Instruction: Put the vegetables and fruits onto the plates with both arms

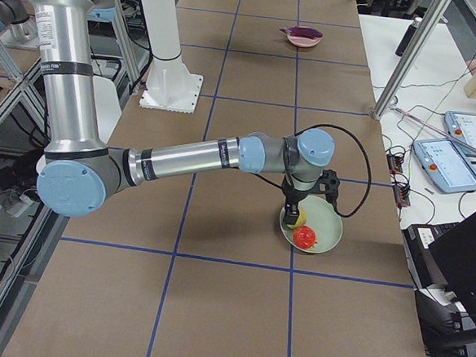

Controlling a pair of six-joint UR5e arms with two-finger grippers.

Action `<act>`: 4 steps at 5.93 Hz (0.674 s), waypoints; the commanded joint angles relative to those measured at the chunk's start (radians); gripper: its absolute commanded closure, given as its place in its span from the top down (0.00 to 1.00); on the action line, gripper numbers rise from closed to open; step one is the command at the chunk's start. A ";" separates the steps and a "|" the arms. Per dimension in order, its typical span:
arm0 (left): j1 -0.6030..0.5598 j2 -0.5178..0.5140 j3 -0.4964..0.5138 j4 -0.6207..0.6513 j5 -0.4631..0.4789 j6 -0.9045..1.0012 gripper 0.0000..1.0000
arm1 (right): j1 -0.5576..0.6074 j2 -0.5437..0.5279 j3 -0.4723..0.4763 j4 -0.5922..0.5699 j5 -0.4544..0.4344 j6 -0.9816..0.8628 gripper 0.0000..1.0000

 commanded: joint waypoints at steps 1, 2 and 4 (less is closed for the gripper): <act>-0.001 0.011 -0.010 0.000 -0.002 0.002 1.00 | 0.001 -0.026 0.000 0.004 0.000 0.003 1.00; 0.000 0.015 -0.007 0.002 0.004 0.000 1.00 | 0.001 -0.046 0.001 0.002 0.002 0.008 1.00; -0.001 0.016 0.019 0.003 0.011 -0.002 1.00 | -0.001 -0.046 0.038 0.004 0.002 0.011 1.00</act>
